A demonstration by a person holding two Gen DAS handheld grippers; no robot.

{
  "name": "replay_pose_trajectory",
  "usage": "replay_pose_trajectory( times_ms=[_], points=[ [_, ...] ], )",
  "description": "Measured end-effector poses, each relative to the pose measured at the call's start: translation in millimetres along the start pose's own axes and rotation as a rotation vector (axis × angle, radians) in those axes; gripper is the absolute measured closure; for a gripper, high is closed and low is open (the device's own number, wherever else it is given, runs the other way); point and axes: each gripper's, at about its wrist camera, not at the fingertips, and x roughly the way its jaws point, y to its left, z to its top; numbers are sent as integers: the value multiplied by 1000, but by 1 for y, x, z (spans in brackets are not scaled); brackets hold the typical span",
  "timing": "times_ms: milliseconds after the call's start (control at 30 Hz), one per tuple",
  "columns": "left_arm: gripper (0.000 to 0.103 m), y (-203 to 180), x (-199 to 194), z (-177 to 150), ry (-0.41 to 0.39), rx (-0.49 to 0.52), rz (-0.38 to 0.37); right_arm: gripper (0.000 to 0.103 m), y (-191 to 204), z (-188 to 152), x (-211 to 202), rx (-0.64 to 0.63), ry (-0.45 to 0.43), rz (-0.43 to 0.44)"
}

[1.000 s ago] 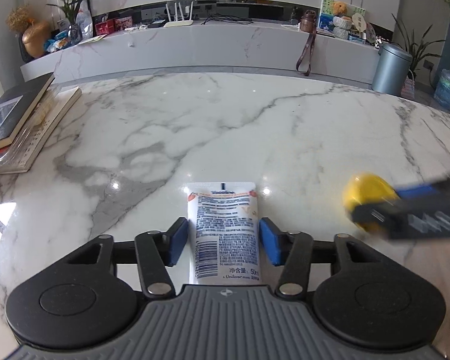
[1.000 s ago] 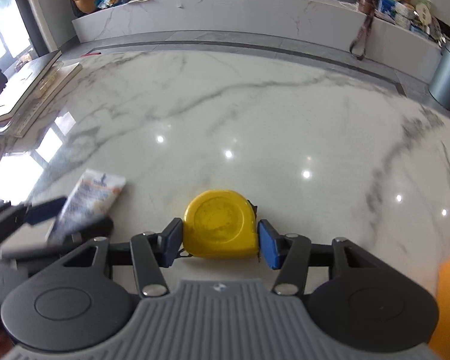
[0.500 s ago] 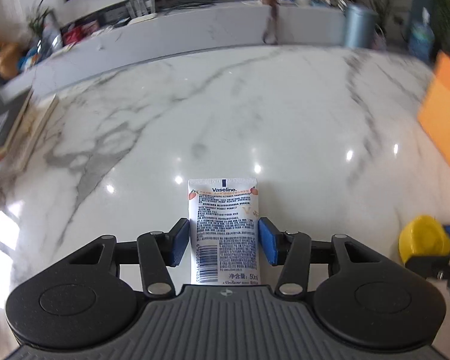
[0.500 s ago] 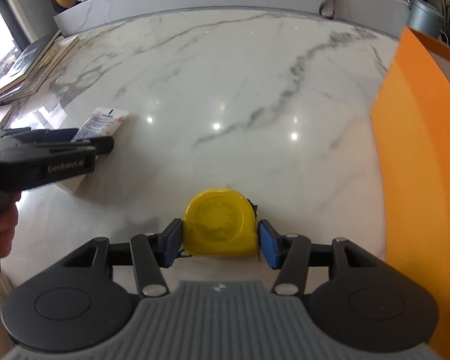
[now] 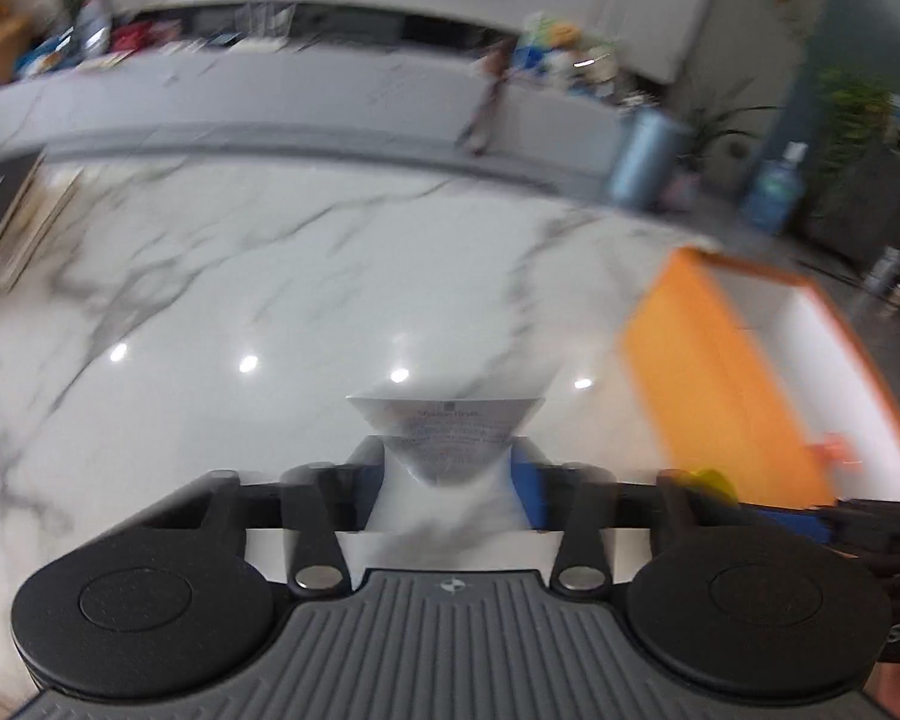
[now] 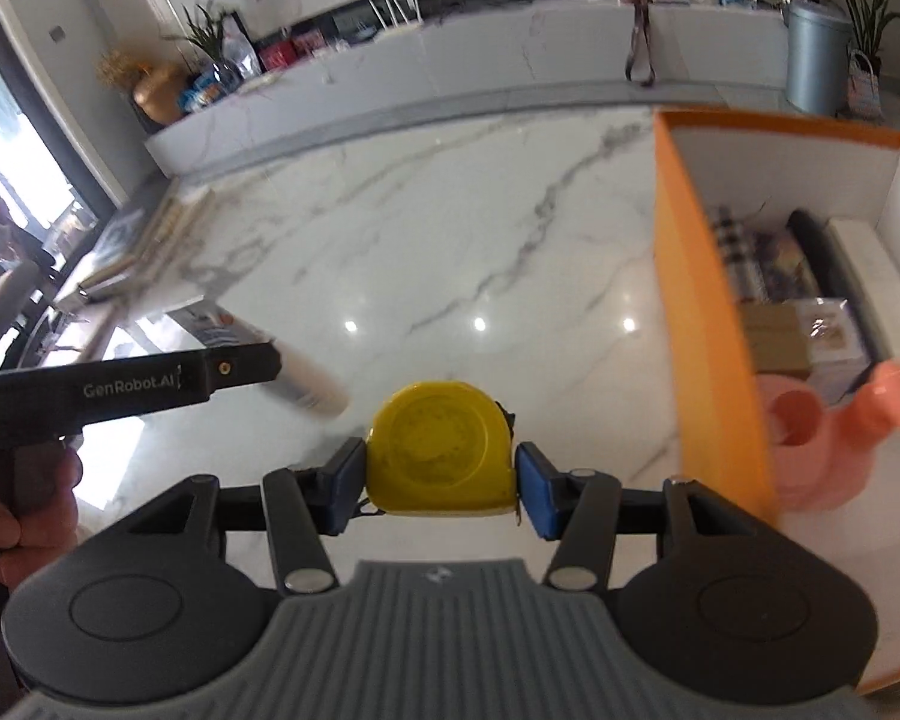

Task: Organize rigid objects
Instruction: 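Carry the tape measure over the shoebox with the right tool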

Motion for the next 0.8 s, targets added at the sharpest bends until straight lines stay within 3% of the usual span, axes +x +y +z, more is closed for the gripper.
replay_pose_trajectory(
  times_ms=[67, 167, 400, 600, 667, 800],
  points=[
    [97, -24, -6, 7, -11, 53, -46, 48, -9, -1, -24, -18, -32, -3],
    [97, -50, 2, 6, -13, 164, -21, 48, -28, -3, -48, -41, -53, -45],
    [95, -60, 20, -9, 44, 223, -33, 48, -66, -11, -72, 31, -111, -57],
    [70, -79, 32, -3, 39, 372, -37, 48, -91, 6, -84, 111, -143, -86],
    [60, -83, 45, 1, 56, 406, -45, 48, -105, 10, -90, 142, -125, -99],
    [49, -88, 74, 5, 96, 477, -37, 48, -127, 12, -99, 176, -55, -121]
  ],
)
